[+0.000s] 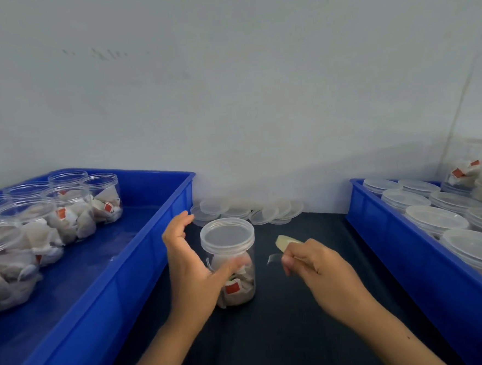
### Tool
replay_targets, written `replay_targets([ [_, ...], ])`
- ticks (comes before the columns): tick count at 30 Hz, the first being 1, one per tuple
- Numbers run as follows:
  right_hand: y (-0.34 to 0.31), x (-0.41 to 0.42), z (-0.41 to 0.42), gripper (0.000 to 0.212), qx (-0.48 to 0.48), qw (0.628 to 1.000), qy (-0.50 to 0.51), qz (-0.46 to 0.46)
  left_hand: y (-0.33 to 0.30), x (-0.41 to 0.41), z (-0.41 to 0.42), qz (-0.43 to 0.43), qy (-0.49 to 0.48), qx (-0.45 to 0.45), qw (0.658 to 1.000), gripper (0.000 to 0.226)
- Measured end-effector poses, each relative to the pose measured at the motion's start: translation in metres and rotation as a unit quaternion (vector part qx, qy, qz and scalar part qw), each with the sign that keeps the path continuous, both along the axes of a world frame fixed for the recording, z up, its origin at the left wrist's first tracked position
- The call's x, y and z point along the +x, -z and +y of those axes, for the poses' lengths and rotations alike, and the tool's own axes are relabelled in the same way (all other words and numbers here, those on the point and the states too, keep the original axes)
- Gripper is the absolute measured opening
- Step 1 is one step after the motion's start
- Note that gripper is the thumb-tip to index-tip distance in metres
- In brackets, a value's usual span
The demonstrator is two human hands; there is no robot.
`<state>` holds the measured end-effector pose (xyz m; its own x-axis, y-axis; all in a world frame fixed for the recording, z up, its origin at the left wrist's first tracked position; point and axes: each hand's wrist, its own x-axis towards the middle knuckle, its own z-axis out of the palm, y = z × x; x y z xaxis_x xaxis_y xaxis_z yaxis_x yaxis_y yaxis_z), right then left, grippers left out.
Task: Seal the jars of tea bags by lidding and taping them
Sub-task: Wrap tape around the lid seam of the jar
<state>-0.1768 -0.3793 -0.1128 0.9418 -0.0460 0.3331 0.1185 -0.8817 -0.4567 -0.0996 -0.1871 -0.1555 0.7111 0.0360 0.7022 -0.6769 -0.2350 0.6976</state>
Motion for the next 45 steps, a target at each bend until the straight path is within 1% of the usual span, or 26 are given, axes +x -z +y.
replay_targets([
  [1, -0.002, 0.001, 0.001, 0.029, -0.012, 1.0, -0.001, 0.002, 0.004, 0.003, 0.0, 0.065, 0.05, -0.007, 0.997, 0.107],
  [2, -0.004, 0.003, 0.002, 0.031, -0.022, 1.0, -0.001, 0.002, 0.009, 0.006, -0.001, 0.1, 0.085, -0.004, 0.991, 0.109],
  [3, -0.005, 0.005, 0.004, 0.032, -0.03, 1.0, -0.002, -0.001, 0.013, 0.008, -0.002, 0.116, 0.107, 0.005, 0.988, 0.108],
  [5, -0.009, 0.008, 0.007, 0.033, -0.041, 0.999, -0.003, -0.01, 0.017, 0.012, -0.003, 0.121, 0.116, 0.02, 0.986, 0.104],
  [8, -0.016, 0.009, 0.012, 0.036, -0.058, 0.998, 0.017, -0.007, 0.014, 0.012, -0.003, 0.125, 0.135, 0.01, 0.983, 0.09],
  [11, -0.028, 0.006, 0.016, 0.038, -0.072, 0.996, 0.044, 0.0, 0.009, 0.007, -0.006, 0.146, 0.152, 0.007, 0.977, 0.084],
  [16, -0.039, 0.007, 0.024, 0.042, -0.043, 0.999, 0.029, 0.011, 0.004, 0.001, -0.01, 0.151, 0.155, 0.043, 0.975, 0.085],
  [20, -0.038, 0.011, 0.034, 0.041, 0.001, 0.999, 0.055, -0.001, 0.002, -0.001, -0.011, 0.147, 0.167, 0.036, 0.974, 0.075],
  [23, -0.037, 0.013, 0.041, 0.039, -0.014, 0.998, 0.066, -0.007, 0.001, -0.003, -0.015, 0.143, 0.186, 0.037, 0.971, 0.067],
  [26, -0.038, 0.013, 0.045, 0.034, -0.022, 0.997, 0.07, -0.004, -0.001, -0.005, -0.017, 0.145, 0.177, 0.045, 0.972, 0.065],
  [31, -0.042, 0.011, 0.039, 0.041, -0.012, 0.998, 0.059, 0.023, -0.002, -0.007, -0.018, 0.145, 0.153, 0.059, 0.976, 0.064],
  [36, -0.047, 0.009, 0.032, 0.043, 0.006, 0.998, 0.046, 0.046, -0.005, -0.011, -0.025, 0.133, 0.128, 0.073, 0.98, 0.065],
  [41, -0.049, 0.007, 0.028, 0.045, 0.027, 0.998, 0.026, 0.052, -0.005, -0.006, -0.021, 0.151, 0.115, 0.015, 0.982, 0.057],
  [45, -0.043, 0.01, 0.032, 0.047, 0.047, 0.998, 0.019, 0.048, -0.005, -0.007, -0.022, 0.152, 0.106, 0.023, 0.982, 0.059],
])
